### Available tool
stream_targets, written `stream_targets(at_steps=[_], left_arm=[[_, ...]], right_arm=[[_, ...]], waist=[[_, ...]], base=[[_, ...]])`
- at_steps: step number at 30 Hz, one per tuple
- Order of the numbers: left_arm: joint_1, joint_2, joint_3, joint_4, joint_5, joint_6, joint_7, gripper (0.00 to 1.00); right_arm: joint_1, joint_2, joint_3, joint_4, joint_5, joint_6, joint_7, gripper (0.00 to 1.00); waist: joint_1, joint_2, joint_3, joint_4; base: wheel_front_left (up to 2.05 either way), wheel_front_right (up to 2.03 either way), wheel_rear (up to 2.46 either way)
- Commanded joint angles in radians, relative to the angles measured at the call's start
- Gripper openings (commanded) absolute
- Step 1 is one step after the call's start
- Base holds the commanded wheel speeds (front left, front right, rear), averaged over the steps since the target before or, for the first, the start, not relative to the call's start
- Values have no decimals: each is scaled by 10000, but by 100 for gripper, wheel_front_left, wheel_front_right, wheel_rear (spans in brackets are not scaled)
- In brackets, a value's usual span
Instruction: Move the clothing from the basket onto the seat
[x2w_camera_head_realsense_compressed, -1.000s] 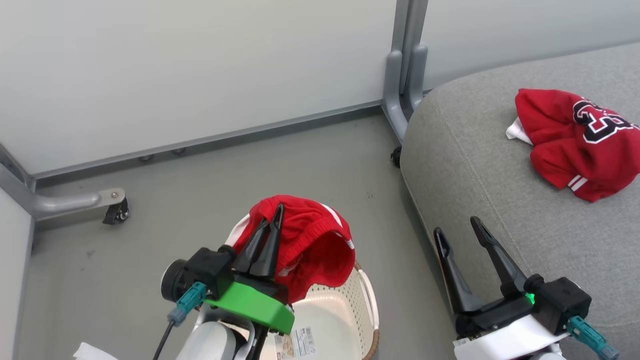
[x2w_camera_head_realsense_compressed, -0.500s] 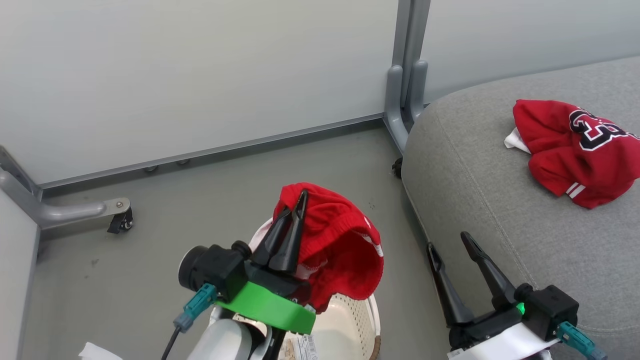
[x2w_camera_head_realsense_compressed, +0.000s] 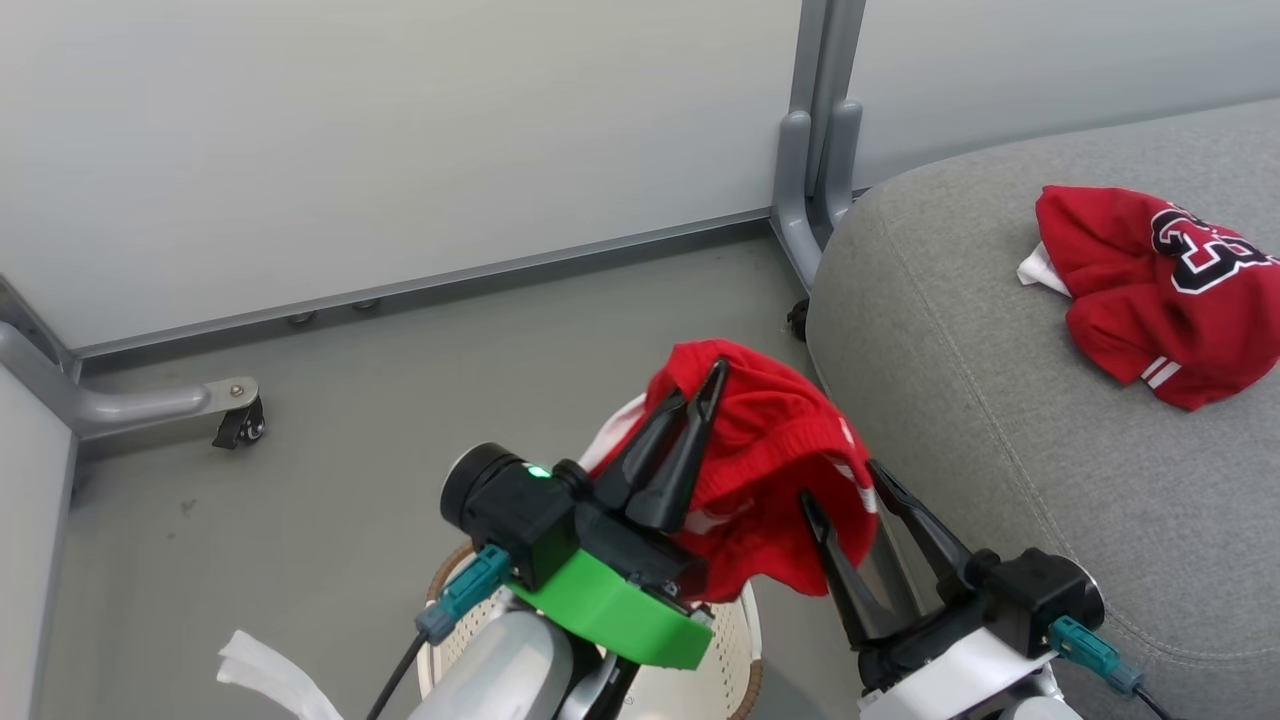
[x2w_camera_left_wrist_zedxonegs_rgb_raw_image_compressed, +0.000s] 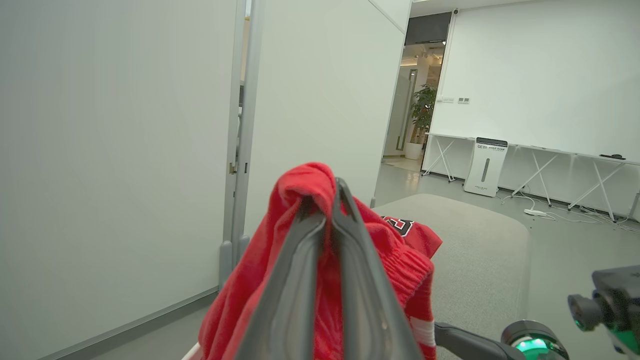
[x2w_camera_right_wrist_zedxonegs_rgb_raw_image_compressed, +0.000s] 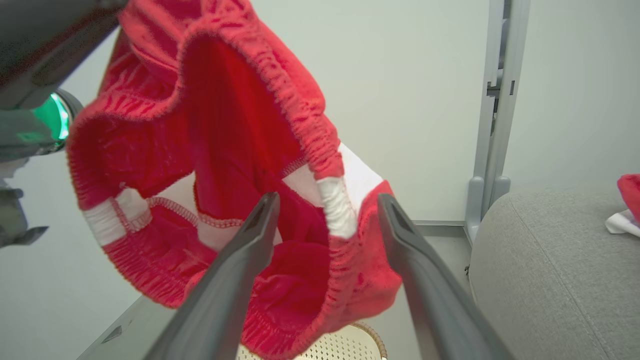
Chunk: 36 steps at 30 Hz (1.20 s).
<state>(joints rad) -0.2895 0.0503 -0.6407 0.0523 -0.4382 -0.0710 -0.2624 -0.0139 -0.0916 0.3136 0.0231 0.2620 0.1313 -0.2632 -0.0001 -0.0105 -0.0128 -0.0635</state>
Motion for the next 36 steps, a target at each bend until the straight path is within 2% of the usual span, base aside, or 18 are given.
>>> stream_targets(at_steps=[1,2,3,4,5,6,19,20,21,22,36], left_arm=[[-210,5,-94,-52,-88,82,-35,0],[-273,5,-183,-61,-110,105,-35,0],[-314,5,-239,-61,-131,130,-35,0],[-356,5,-303,-35,-153,153,-35,0],[-395,5,-329,-7,-160,178,-35,0],[-436,5,-348,31,-135,207,-35,0],[-463,82,-345,493,386,262,-35,0],[-455,99,-339,556,409,265,-35,18],[-459,117,-343,603,423,257,-35,47],[-469,126,-342,648,440,277,-35,100],[-455,365,-439,1092,388,358,108,100]], right_arm=[[-138,-34,5,120,-52,-11,-24,100],[-179,-52,7,180,-67,-11,-24,100],[-209,-69,21,214,-84,-11,-24,87],[-222,-79,26,231,-93,-11,-24,49],[-219,-82,18,229,-103,-11,-24,33],[-198,-111,35,227,-114,-11,-24,0],[-267,-160,-12,95,-65,-11,-24,0],[-274,-170,-23,89,-69,-11,-24,0],[-279,-174,-33,85,-68,-11,-24,0],[-285,-179,-50,78,-62,-11,-24,0],[-183,-107,-191,1,-45,-11,-24,0]], waist=[[1,105,49,9],[1,105,75,21],[1,105,93,30],[1,105,116,41],[1,105,134,48],[1,105,157,54],[1,105,327,8],[1,105,332,5],[1,105,337,3],[1,105,342,2],[1,105,350,-65]], base=[[0,0,0],[0,0,0],[0,0,0],[0,0,0],[0,0,0],[0,0,0],[0,0,0],[0,0,0],[0,0,0],[0,0,0],[0,0,0]])
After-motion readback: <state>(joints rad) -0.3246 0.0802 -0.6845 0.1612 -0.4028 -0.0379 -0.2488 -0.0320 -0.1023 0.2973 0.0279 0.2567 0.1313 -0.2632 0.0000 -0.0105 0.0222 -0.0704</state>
